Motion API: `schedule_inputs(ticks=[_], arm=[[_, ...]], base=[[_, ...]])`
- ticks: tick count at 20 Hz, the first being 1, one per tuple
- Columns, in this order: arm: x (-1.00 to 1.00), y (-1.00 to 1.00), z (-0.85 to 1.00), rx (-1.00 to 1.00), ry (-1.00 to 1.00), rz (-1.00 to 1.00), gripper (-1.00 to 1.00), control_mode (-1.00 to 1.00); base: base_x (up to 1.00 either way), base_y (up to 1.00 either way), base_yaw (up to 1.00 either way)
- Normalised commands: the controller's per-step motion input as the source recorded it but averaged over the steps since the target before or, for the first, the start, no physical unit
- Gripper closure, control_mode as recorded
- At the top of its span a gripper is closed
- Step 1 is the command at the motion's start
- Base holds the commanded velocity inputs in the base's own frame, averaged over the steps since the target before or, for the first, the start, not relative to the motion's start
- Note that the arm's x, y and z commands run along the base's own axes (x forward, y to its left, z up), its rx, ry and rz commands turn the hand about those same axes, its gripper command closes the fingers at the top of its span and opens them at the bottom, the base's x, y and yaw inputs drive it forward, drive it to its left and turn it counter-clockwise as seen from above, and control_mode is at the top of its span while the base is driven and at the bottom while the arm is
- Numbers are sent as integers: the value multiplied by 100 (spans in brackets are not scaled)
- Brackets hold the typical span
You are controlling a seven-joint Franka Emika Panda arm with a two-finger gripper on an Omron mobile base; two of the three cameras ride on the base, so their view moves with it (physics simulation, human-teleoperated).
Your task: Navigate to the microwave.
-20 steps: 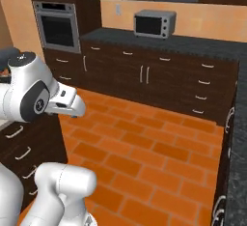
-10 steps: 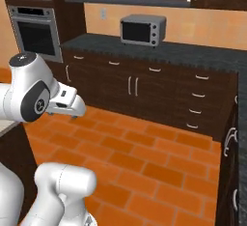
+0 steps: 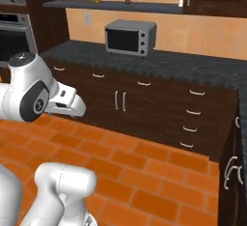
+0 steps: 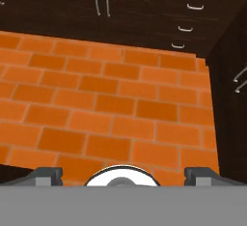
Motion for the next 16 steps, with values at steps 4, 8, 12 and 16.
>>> schedule_inputs(ticks=[4, 8, 12, 16], arm=[[0, 0, 0, 0, 0, 0, -100, 100], [0, 0, 0, 0, 0, 0, -100, 100], [0, 0, 0, 0, 0, 0, -100, 100], [0, 0, 0, 0, 0, 0, -100, 100]], base=[[100, 0, -8], [100, 2, -7], [100, 37, -1], [100, 100, 0]])
